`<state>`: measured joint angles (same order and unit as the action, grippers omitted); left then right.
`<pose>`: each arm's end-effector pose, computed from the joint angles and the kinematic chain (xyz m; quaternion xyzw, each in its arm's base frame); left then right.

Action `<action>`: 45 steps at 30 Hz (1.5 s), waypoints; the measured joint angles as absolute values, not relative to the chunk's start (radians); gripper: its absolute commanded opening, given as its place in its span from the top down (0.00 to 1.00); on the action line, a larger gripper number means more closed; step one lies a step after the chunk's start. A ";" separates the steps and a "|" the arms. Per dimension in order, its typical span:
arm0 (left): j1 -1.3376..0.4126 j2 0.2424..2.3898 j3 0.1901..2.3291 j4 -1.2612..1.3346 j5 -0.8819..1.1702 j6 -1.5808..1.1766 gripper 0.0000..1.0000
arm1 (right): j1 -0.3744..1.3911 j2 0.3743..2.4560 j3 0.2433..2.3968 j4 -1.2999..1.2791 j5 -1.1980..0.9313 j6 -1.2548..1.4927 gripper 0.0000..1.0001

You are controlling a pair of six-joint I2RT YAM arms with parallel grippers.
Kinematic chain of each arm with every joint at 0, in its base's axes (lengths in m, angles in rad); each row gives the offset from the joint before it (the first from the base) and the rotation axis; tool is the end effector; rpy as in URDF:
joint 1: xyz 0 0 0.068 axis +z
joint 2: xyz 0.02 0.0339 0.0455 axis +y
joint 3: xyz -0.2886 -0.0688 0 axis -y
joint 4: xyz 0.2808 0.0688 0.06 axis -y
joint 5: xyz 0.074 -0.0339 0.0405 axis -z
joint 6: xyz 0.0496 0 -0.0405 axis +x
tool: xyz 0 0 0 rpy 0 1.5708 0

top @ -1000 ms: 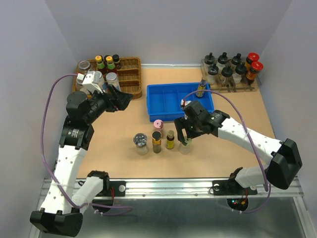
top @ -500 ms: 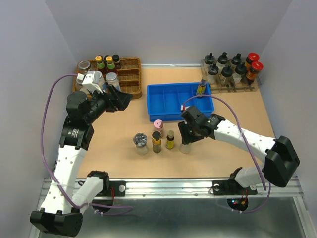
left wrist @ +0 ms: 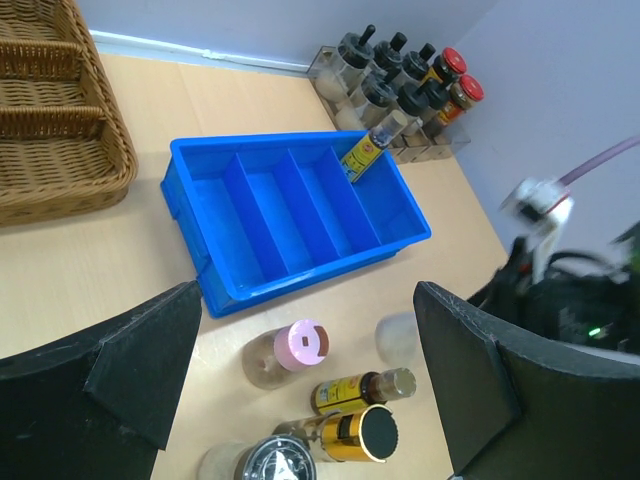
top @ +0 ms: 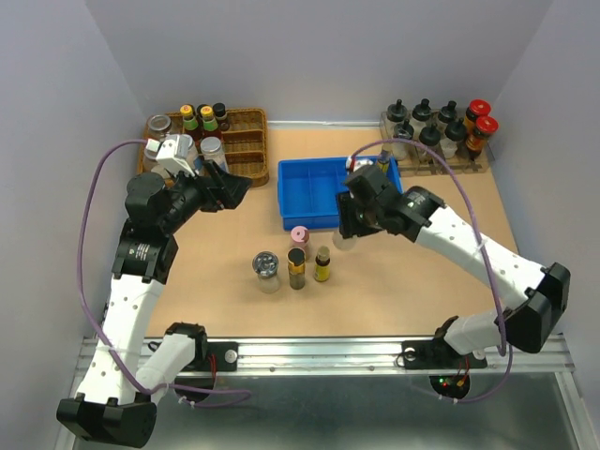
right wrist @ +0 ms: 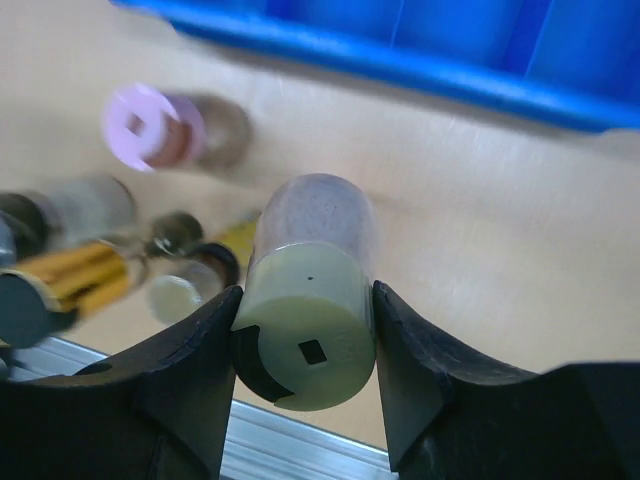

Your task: Organize the condiment bottles

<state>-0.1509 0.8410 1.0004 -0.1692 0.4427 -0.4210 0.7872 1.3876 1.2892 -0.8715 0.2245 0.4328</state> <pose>0.2085 -0.0532 0.4312 0.0597 0.7077 -0.3433 0.6146 0.2351 0.2203 0.3285 -0.1347 0.9402 0.0808 0.3023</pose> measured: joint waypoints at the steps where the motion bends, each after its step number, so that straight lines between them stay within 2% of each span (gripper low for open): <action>1: -0.151 0.841 1.000 -0.168 0.445 -0.421 0.01 | 0.787 1.391 1.357 -0.884 0.244 0.427 1.00; 5: -0.151 0.850 1.000 -0.159 0.454 -0.421 0.01 | 0.777 1.441 1.572 -0.891 0.326 0.401 1.00; 9: -0.151 0.862 1.000 -0.162 0.464 -0.421 0.01 | 0.728 1.552 1.679 -0.883 0.384 0.376 1.00; 16: -0.151 0.851 1.000 -0.165 0.464 -0.421 0.01 | 0.554 1.821 1.768 -0.836 0.403 0.345 1.00; 22: -0.151 0.839 1.000 -0.179 0.463 -0.419 0.01 | 0.458 1.960 1.860 -0.787 0.346 0.319 1.00; 29: -0.151 0.838 1.000 -0.192 0.462 -0.414 0.01 | 0.433 2.061 1.911 -0.743 0.247 0.308 1.00; 37: -0.151 0.838 1.000 -0.192 0.458 -0.410 0.01 | 0.430 2.151 2.004 -0.738 0.234 0.286 0.99; 42: -0.151 0.838 1.000 -0.192 0.456 -0.410 0.01 | 0.419 2.200 2.034 -0.731 0.232 0.284 0.85; 43: -0.151 0.837 1.000 -0.192 0.455 -0.410 0.01 | 0.418 2.209 2.034 -0.731 0.232 0.284 0.70; 45: -0.151 0.836 1.000 -0.192 0.453 -0.409 0.01 | 0.417 2.220 2.034 -0.723 0.233 0.283 0.57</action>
